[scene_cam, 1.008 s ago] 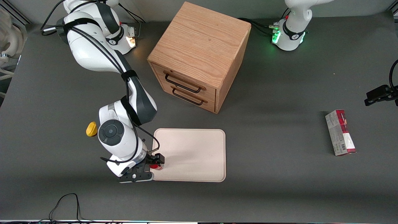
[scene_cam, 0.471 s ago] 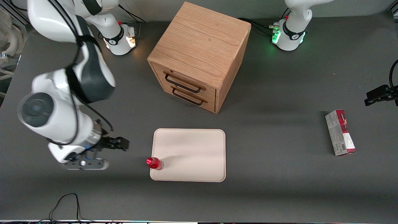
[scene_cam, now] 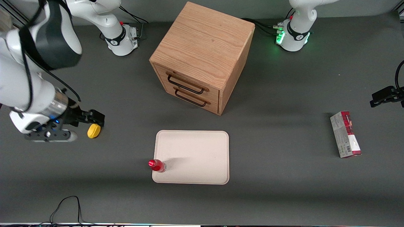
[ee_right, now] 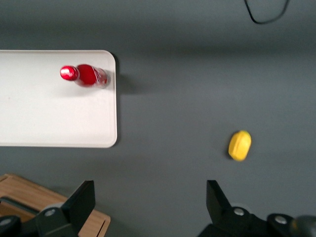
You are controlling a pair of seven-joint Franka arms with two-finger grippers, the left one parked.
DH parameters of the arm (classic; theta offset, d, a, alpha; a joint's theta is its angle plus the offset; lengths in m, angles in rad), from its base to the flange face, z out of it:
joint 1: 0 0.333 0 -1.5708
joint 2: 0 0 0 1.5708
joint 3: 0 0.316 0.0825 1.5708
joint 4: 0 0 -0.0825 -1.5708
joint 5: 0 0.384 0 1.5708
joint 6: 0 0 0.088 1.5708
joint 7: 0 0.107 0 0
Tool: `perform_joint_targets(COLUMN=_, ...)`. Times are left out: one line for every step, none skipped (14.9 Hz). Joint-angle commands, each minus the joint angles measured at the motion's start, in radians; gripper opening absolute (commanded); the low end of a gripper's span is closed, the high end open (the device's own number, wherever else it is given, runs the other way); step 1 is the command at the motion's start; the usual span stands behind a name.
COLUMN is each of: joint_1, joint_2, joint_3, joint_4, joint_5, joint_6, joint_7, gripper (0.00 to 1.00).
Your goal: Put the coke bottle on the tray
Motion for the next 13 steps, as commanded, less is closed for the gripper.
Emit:
perform_joint_targets(joint_1=0.003, joint_2=-0.1, joint_3=-0.039, joint_4=-0.087, joint_5=0.033, joint_6=-0.058, joint_7=-0.032, gripper=1.0)
perform_joint_targets(joint_1=0.003, joint_2=-0.107, joint_3=-0.039, joint_4=-0.08, joint_5=0.033, joint_6=-0.069, joint_7=-0.032, gripper=1.0)
perform_joint_targets(joint_1=0.0, joint_2=-0.112, joint_3=-0.048, joint_4=-0.074, joint_5=0.033, joint_6=-0.089, joint_7=-0.029, gripper=1.0)
perform_joint_targets(joint_1=0.001, joint_2=-0.114, joint_3=-0.074, joint_4=-0.063, joint_5=0.033, joint_6=-0.107, joint_7=-0.032, gripper=1.0)
perform_joint_targets(joint_1=0.001, joint_2=-0.112, joint_3=-0.094, joint_4=-0.051, joint_5=0.033, joint_6=-0.124, joint_7=-0.032, gripper=1.0)
perform_joint_targets(joint_1=0.001, joint_2=-0.114, joint_3=-0.099, joint_4=-0.048, joint_5=0.031, joint_6=-0.129, joint_7=-0.034, gripper=1.0)
perform_joint_targets(joint_1=0.001, joint_2=-0.112, joint_3=-0.105, joint_4=-0.047, joint_5=0.03, joint_6=-0.129, joint_7=-0.035, gripper=1.0)
perform_joint_targets(joint_1=0.003, joint_2=-0.112, joint_3=-0.107, joint_4=-0.047, joint_5=0.025, joint_6=-0.127, joint_7=-0.037, gripper=1.0)
perform_joint_targets(joint_1=0.001, joint_2=-0.111, joint_3=-0.107, joint_4=-0.047, joint_5=0.022, joint_6=-0.127, joint_7=-0.037, gripper=1.0)
perform_joint_targets(joint_1=0.001, joint_2=-0.112, joint_3=-0.108, joint_4=-0.047, joint_5=0.022, joint_6=-0.129, joint_7=-0.037, gripper=1.0)
perform_joint_targets(joint_1=0.001, joint_2=-0.112, joint_3=-0.11, joint_4=-0.047, joint_5=0.022, joint_6=-0.129, joint_7=-0.038, gripper=1.0)
perform_joint_targets(joint_1=0.001, joint_2=-0.112, joint_3=-0.11, joint_4=-0.046, joint_5=0.022, joint_6=-0.129, joint_7=-0.04, gripper=1.0)
perform_joint_targets(joint_1=0.001, joint_2=-0.112, joint_3=-0.11, joint_4=-0.044, joint_5=0.022, joint_6=-0.129, joint_7=-0.04, gripper=1.0)
